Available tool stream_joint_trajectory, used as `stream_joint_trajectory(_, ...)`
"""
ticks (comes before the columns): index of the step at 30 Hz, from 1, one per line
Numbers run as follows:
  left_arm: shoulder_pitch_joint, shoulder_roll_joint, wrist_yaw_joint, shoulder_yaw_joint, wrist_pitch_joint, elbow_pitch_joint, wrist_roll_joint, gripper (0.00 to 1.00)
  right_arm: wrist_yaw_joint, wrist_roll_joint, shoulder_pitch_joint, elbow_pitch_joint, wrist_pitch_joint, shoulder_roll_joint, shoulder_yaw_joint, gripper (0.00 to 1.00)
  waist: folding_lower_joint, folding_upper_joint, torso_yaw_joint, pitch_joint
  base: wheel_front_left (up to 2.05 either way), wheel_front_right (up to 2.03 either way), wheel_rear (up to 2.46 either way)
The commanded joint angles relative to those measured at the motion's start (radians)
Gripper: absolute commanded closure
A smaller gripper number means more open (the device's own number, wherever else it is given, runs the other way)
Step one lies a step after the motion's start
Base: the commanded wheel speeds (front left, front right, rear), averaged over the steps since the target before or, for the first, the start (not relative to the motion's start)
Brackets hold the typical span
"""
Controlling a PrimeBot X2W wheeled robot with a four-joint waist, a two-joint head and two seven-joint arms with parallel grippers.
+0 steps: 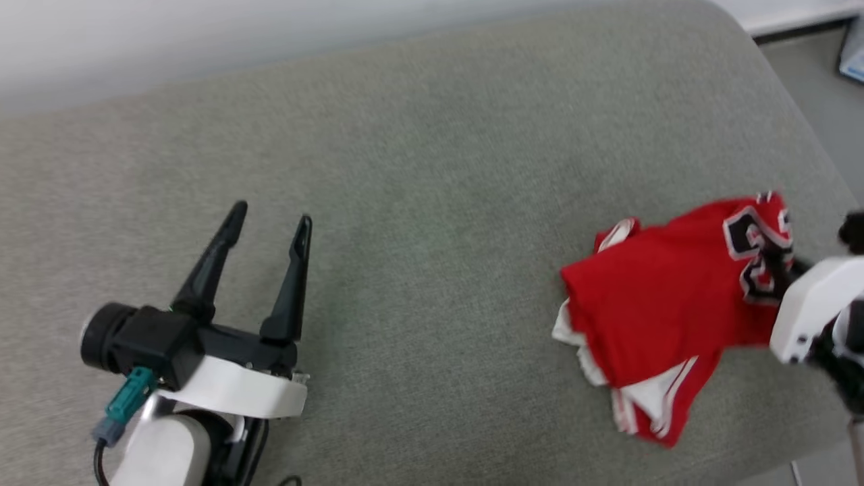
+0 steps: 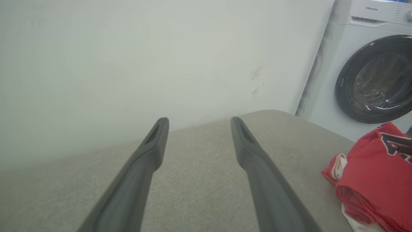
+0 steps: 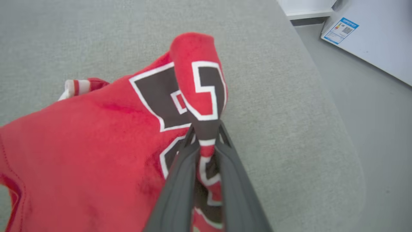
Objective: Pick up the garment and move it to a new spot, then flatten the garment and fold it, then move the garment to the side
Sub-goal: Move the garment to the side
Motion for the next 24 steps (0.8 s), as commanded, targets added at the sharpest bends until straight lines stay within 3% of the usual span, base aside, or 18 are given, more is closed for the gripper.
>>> stream_joint_trajectory(1, -0.035, 0.024, -0.005, 0.007, 0.014, -0.025, 0.013, 0.0, -0.001, -0.019, -0.091, 0.021, -0.039, -0.007, -0.02, 1.0, 0.0, 0.0, -0.077, 0.121, 0.0, 0.0, 0.0)
stream_joint_trajectory(13, -0.158, 0.081, -0.041, -0.014, 0.075, -0.132, 0.054, 0.0, -0.001, -0.115, -0.333, 0.161, -0.115, -0.119, -0.17, 1.0, 0.0, 0.0, -0.084, 0.325, 0.0, 0.0, 0.0)
stream_joint_trajectory(19, -0.181, 0.095, -0.049, -0.02, 0.082, -0.152, 0.06, 0.0, -0.001, -0.214, -0.377, 0.249, -0.183, -0.13, -0.215, 1.0, 0.0, 0.0, -0.068, 0.37, 0.0, 0.0, 0.0)
stream_joint_trajectory(20, -0.181, 0.094, -0.049, -0.02, 0.081, -0.152, 0.059, 0.0, -0.001, -0.229, -0.382, 0.27, -0.195, -0.123, -0.226, 0.91, 0.0, 0.0, -0.064, 0.372, 0.0, 0.0, 0.0)
stream_joint_trajectory(21, -0.183, 0.093, -0.049, -0.022, 0.078, -0.151, 0.057, 0.0, -0.001, -0.238, -0.386, 0.291, -0.204, -0.111, -0.234, 0.53, 0.0, 0.0, -0.06, 0.372, 0.0, 0.0, 0.0)
stream_joint_trajectory(22, -0.184, 0.09, -0.049, -0.024, 0.076, -0.148, 0.055, 0.0, -0.001, -0.255, -0.392, 0.301, -0.227, -0.108, -0.241, 0.0, 0.0, 0.0, -0.056, 0.372, 0.0, 0.0, 0.0)
stream_joint_trajectory(24, -0.186, 0.087, -0.047, -0.025, 0.069, -0.14, 0.051, 0.0, -0.001, -0.28, -0.401, 0.32, -0.276, -0.101, -0.269, 0.0, 0.0, 0.0, -0.049, 0.367, 0.0, 0.0, 0.0)
